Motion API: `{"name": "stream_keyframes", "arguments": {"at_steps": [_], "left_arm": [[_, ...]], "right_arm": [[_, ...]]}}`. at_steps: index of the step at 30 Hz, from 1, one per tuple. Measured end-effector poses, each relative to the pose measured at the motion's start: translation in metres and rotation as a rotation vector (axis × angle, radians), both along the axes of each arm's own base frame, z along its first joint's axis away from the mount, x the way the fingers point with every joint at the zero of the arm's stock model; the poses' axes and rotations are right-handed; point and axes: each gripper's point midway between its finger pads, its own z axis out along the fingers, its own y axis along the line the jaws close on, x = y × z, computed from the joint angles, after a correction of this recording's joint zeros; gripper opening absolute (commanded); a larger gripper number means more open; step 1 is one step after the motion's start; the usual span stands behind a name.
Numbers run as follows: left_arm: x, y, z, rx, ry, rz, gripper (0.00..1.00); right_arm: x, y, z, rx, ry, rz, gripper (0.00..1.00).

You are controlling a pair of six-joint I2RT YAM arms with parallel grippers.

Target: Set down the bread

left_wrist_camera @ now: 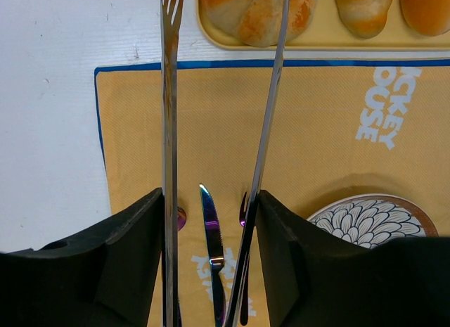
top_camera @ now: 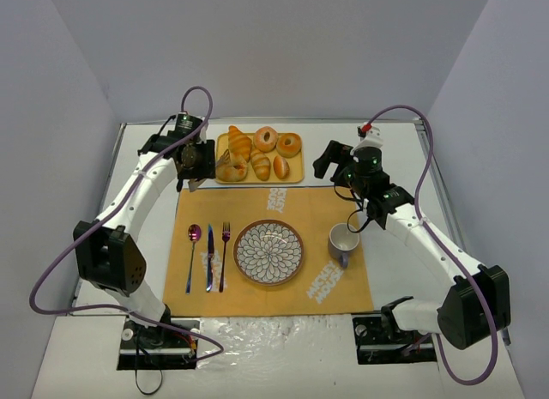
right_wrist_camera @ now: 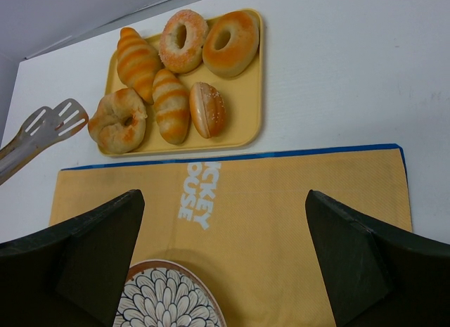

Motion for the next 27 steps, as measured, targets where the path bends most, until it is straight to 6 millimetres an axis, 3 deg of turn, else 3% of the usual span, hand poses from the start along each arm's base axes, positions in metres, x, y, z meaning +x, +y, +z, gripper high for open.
{"name": "stream_keyframes", "arguments": {"at_steps": [13, 21, 27], "left_arm": [[0.003, -0.010, -0.031, 0.041, 0.071, 0.002, 0.47], [0.006, -0.016, -0.041, 0.065, 0.082, 0.000, 0.47], [0.007, -0.017, -0.040, 0.075, 0.075, 0.000, 0.37]], "right_arm": [[-0.001, 0.000, -0.008, 0.004, 0.008, -0.003, 0.96], [-0.003, -0.001, -0.009, 0.007, 0.004, -0.003, 0.96], [-0.004, -0.001, -0.009, 0.007, 0.004, -0.003, 0.96]]}}
